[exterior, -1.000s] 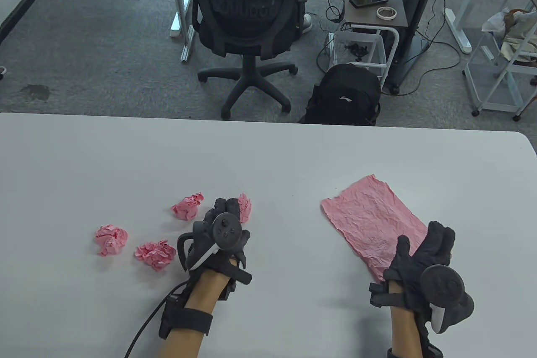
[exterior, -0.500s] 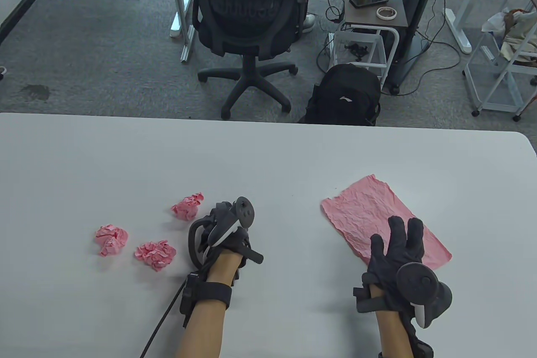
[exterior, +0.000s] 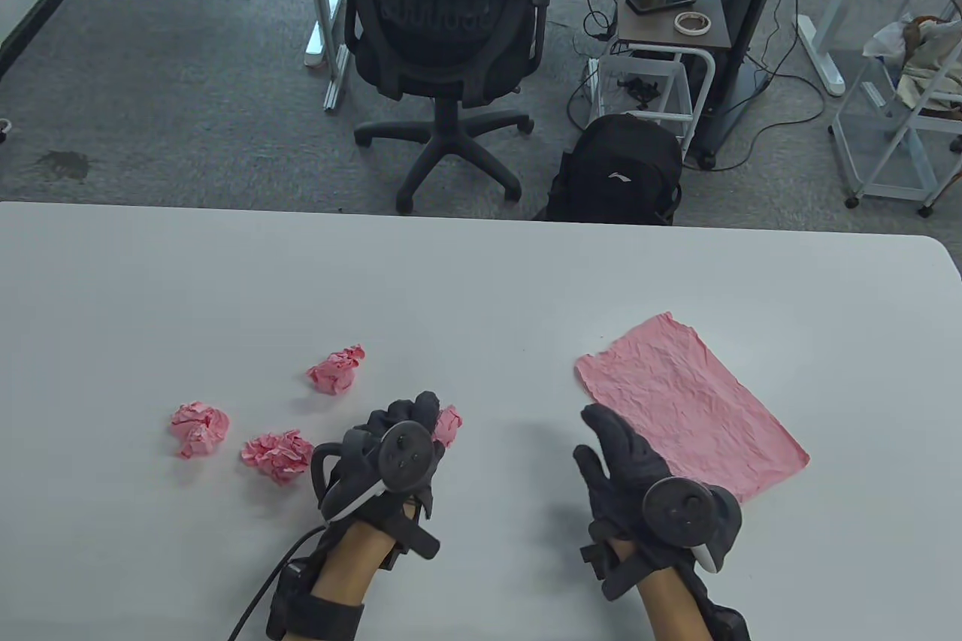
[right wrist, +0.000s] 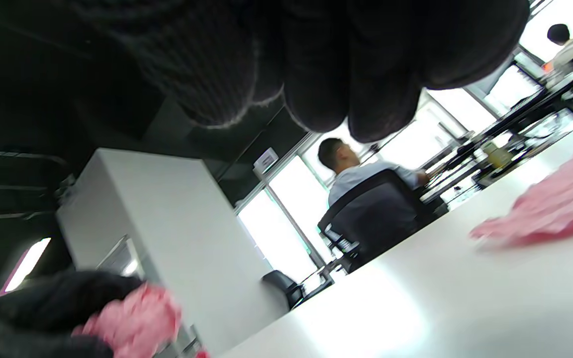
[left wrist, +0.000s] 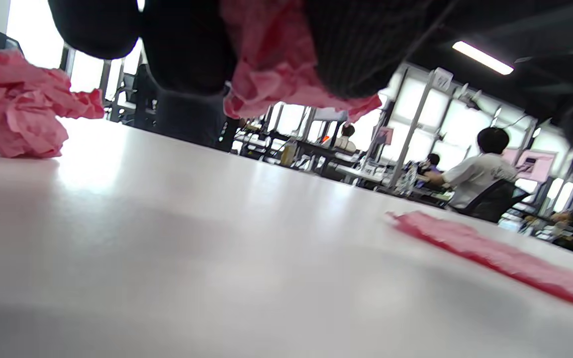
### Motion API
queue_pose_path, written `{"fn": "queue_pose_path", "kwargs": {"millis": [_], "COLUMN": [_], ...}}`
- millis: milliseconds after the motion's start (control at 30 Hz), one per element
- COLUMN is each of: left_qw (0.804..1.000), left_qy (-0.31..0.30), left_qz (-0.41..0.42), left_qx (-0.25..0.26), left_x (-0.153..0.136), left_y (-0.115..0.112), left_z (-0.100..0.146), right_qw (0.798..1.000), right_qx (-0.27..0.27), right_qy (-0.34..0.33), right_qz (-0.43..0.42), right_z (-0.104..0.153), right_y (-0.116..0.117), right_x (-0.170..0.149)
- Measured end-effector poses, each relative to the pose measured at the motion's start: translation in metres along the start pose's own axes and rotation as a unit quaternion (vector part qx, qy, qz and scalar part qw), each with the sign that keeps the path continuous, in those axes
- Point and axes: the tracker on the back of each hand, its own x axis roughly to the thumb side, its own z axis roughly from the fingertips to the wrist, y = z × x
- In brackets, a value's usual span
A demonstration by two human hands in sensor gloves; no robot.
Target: Flatten crumpled papers and stack
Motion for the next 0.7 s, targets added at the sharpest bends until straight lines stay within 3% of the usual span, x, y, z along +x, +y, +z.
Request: {"fn": "queue_pose_path", "kwargs": {"millis": [167,300,467,567,700], "left_qw": [0.993,0.983,0.969,0.962,0.964], "left_qy": [-0.039,-0.065,-0.068,-0.074,-0.091], "left_qz": [0.098,0.16,0.219,0.253,0.24], "left_qx": [0.054,0.063,0.094,0.075,0.061], "left_x": [-0.004,-0.002,-0.017,-0.016,-0.01], "left_y": [0.002,0.003,0.007,0.001,-0.005], "left_z": [0.021,0.023,0.027,0.026,0.023], "right_qw": [0.99,0.982,0.978,0.979,0.981], "right_qx": [0.114,0.151,0.145,0.128,0.118], "right_qy": [-0.067,-0.064,-0.044,-0.064,-0.074], "right_qz": [-0.047,-0.092,-0.144,-0.143,-0.138], "right_z": [-0.003,-0.011,-0.019,-0.019,-0.01], "right_y": [0.037,0.06,0.069,0.072,0.071], "right_x": [0.029,0.055,0.066,0.069,0.061]}}
